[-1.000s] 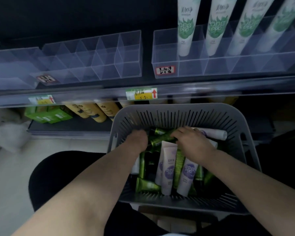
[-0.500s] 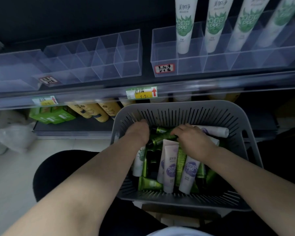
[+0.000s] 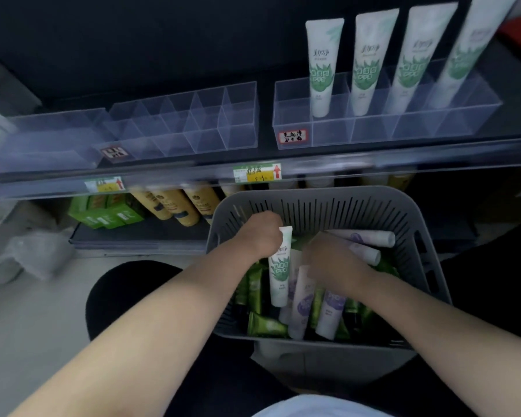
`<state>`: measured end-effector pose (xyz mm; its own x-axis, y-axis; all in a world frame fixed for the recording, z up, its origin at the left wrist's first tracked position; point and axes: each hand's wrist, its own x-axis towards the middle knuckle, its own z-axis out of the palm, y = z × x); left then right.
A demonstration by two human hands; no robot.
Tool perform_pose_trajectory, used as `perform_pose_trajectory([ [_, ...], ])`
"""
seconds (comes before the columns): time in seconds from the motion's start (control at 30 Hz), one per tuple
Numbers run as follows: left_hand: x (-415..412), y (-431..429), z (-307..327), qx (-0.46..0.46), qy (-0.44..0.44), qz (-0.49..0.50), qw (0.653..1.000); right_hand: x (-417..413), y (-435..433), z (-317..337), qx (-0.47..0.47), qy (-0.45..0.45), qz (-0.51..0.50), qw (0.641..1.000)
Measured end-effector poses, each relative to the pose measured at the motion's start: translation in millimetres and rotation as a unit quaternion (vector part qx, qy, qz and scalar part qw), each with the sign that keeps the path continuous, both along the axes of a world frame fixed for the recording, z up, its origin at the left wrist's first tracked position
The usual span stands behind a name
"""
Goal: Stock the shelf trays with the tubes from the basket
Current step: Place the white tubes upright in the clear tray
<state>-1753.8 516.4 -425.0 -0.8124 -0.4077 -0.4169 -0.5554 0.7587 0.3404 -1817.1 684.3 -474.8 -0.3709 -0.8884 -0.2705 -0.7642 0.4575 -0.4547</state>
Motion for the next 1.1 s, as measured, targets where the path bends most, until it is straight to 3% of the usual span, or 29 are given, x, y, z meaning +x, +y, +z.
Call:
perform_pose_trajectory([
  [0.1,3,5,7,0.009,0.037,-0.005,0.999,0,9,10,0.031,-0.051,-0.006,0.998],
  [0.2,7,5,17,0.01,0.089,0.005,0.996,-6,15,28,-0.013,-0.064,-0.047,0.997],
  [0.5,6,-6,93,0.0,0.281,0.038,0.959,-34,8,131,-0.193,0.054,-0.088,0.976],
  [0.6,-3,-15,126,0.022,0.36,0.08,0.929,-45,3,164,-0.263,0.101,-0.105,0.954],
  [0.7,-16,-29,155,0.076,0.453,0.156,0.874,-59,-3,189,-0.304,0.156,-0.134,0.93],
  [0.83,-47,-44,188,0.069,0.533,0.22,0.814,-78,-9,211,-0.325,0.215,-0.16,0.907],
  [0.9,-67,-50,194,0.038,0.54,0.215,0.813,-86,-13,217,-0.326,0.221,-0.16,0.905],
  [1.1,-129,-60,191,-0.036,0.489,0.161,0.856,-108,-19,218,-0.295,0.207,-0.141,0.922],
])
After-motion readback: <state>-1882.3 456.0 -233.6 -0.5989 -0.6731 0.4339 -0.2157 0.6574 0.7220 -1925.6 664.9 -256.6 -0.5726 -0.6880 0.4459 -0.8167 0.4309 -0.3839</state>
